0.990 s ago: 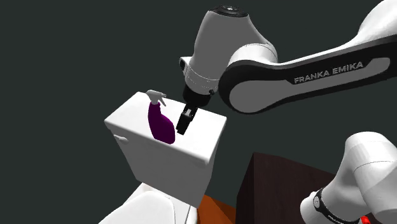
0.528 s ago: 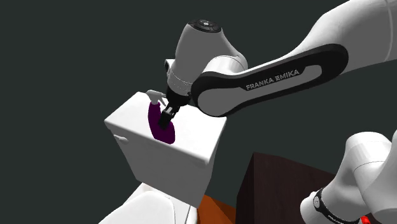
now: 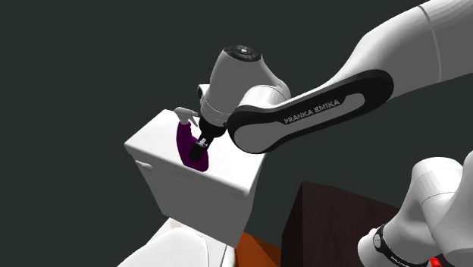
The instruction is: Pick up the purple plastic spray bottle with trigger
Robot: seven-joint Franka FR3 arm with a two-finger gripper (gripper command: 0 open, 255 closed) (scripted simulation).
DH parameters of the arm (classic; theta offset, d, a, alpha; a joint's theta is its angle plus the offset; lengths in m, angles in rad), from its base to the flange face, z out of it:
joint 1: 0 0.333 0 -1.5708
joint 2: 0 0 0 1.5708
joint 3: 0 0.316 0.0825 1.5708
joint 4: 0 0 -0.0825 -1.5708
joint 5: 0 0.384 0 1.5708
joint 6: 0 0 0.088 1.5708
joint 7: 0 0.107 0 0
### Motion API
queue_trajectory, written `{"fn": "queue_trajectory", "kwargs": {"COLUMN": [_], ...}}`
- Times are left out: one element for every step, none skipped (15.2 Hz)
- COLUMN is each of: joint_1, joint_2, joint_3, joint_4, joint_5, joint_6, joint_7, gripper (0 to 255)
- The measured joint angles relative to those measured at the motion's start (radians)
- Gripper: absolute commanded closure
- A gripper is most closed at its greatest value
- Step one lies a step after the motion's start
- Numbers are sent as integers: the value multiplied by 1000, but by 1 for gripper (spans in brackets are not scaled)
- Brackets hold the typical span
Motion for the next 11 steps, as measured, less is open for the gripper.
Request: {"fn": "queue_trajectory", "kwargs": {"joint_1": [0, 0, 0, 0, 0, 0, 0, 0, 0, 0, 0], "joint_2": [0, 0, 0, 0, 0, 0, 0, 0, 0, 1, -1], "joint_3": [0, 0, 0, 0, 0, 0, 0, 0, 0, 0, 0], "joint_4": [-2, -3, -3, -3, -3, -3, -3, -3, -3, -3, 2], "joint_5": [0, 0, 0, 0, 0, 0, 0, 0, 0, 0, 0], "joint_6": [2, 4, 4, 5, 5, 5, 5, 5, 5, 4, -3], "joint_7": [0, 0, 0, 0, 0, 0, 0, 0, 0, 0, 0], "gripper": [255, 255, 255, 255, 255, 255, 255, 255, 255, 255, 255]}}
